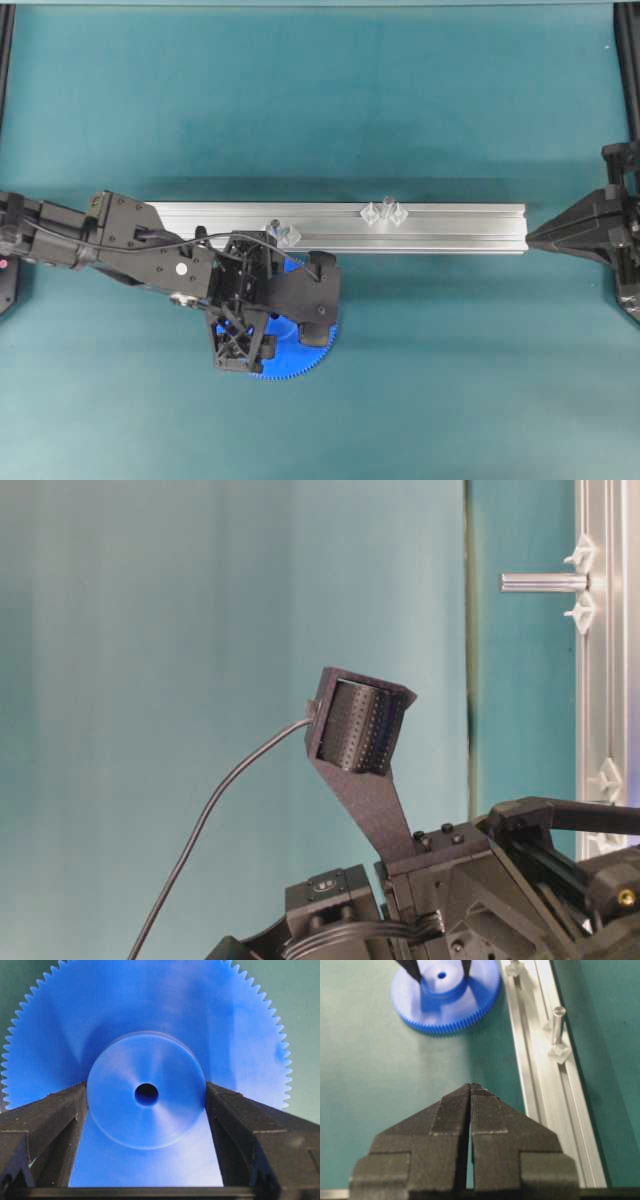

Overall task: Insert the large gear onto the shaft.
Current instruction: 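Lift the blue gear off the table with the left gripper, then carry the gear over the rail toward the right shaft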

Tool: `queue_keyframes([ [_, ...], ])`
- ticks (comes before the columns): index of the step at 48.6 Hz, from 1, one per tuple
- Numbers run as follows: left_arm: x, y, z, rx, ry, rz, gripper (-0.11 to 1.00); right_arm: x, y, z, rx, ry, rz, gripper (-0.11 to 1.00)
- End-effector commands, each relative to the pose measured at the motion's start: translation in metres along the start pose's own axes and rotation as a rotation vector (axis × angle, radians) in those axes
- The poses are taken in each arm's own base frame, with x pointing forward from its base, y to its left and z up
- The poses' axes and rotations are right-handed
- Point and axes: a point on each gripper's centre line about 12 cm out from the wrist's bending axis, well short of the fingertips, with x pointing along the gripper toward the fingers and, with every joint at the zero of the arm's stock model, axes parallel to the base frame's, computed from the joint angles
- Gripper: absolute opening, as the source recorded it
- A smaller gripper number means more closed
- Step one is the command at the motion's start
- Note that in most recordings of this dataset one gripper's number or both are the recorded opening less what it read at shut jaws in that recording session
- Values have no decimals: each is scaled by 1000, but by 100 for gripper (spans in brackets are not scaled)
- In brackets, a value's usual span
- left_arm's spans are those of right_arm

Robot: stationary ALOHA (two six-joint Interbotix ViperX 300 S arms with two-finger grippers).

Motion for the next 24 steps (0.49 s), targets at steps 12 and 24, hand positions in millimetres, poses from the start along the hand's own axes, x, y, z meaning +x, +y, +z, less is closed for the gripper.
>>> queue_keyframes([
  [12, -23, 1, 14, 7, -77, 1, 78, 0, 1, 4, 5, -13, 4, 1],
  [24, -46, 1, 35, 30, -158, 2, 78, 1, 1, 4, 7, -33, 7, 1],
])
